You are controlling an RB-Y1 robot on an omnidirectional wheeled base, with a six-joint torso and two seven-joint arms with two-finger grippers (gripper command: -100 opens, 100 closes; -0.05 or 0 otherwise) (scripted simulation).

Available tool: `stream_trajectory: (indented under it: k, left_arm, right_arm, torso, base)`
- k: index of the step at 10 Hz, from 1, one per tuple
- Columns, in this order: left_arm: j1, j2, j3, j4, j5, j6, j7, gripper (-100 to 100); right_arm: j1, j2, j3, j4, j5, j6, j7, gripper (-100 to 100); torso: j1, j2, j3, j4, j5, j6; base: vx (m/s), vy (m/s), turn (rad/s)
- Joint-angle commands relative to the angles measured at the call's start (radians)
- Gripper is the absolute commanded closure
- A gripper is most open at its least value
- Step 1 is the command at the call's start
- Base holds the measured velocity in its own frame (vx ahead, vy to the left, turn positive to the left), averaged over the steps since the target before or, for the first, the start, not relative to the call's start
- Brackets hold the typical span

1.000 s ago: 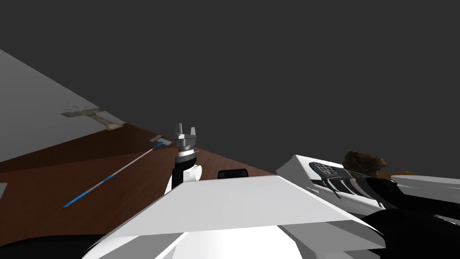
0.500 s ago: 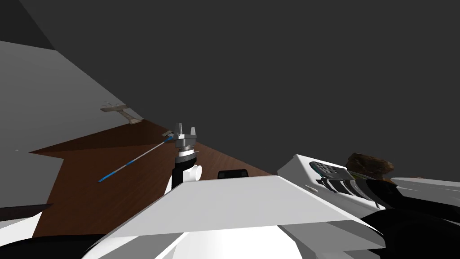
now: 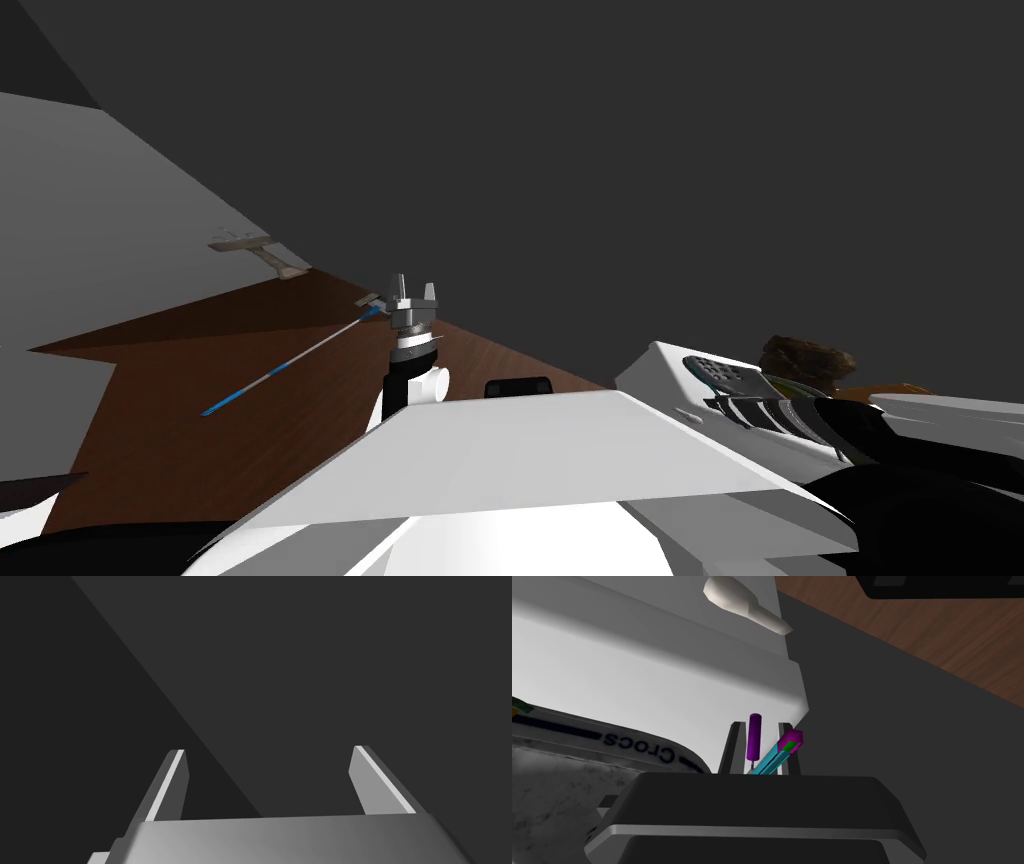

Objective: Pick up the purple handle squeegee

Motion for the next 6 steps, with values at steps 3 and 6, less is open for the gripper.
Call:
stream_trajectory:
  k: [3,6]
  left_arm:
    - [0.000,0.000,0.000,0.000,0.000,0.000,0.000,0]
    - [0.000,0.000,0.000,0.000,0.000,0.000,0.000,0]
  right_arm:
    - [0.014,-0.018,-0.032,0.019,0.023,-0.060,0.082,100]
    - [0.025,-0.034,-0.060,0.037,0.045,-0.114,0.157,100]
  torso:
    - [0.002,-0.009,-0.005,-0.002,0.000,-0.001]
    - [0.002,-0.011,-0.006,-0.002,0.000,-0.003]
  base:
    - [0.216,0.020,-0.438]
    - [0.213,0.026,-0.378]
